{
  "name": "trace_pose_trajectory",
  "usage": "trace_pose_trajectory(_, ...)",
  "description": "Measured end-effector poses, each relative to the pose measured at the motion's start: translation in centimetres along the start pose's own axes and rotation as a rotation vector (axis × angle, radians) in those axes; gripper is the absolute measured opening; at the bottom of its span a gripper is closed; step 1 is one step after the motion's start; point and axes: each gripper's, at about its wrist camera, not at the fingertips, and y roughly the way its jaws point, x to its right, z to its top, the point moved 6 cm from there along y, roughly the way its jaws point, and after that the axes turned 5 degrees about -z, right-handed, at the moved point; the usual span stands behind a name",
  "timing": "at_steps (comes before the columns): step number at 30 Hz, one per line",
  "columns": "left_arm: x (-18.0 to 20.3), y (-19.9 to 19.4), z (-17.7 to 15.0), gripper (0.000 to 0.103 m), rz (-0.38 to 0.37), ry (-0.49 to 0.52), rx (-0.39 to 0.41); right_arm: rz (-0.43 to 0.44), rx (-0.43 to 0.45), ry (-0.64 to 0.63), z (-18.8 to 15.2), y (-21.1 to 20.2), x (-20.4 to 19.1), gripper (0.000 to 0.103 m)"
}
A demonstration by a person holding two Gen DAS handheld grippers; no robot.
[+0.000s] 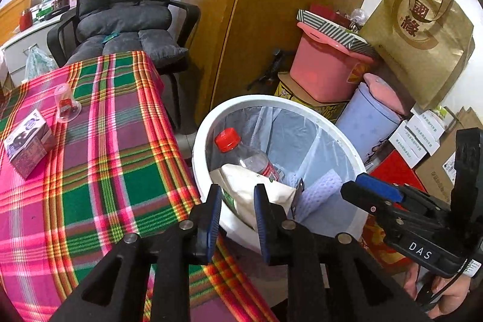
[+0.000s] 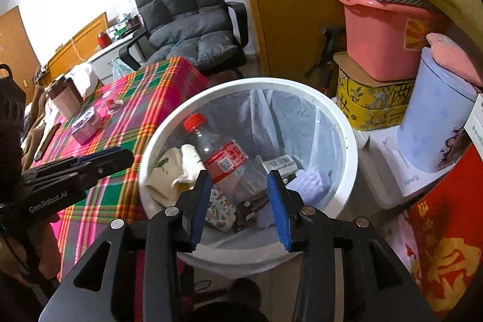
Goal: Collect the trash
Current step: 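Move both open tools back from the bin to the table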
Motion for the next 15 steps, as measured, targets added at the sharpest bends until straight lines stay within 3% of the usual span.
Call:
trace_pose_trajectory(10, -1.1, -4.4, -1.5, 0.022, 0.003, -0.030, 0.050, 0.056, 0.036, -0.029, -0.2, -2.2, -3.0, 0.042)
trace_pose_trajectory(15, -2.4, -6.7, -2.5, 0.022, 0.024, -0.055, 0.073, 0.092, 0.046, -0.053, -0.5, -2.8, -4.9, 0.054)
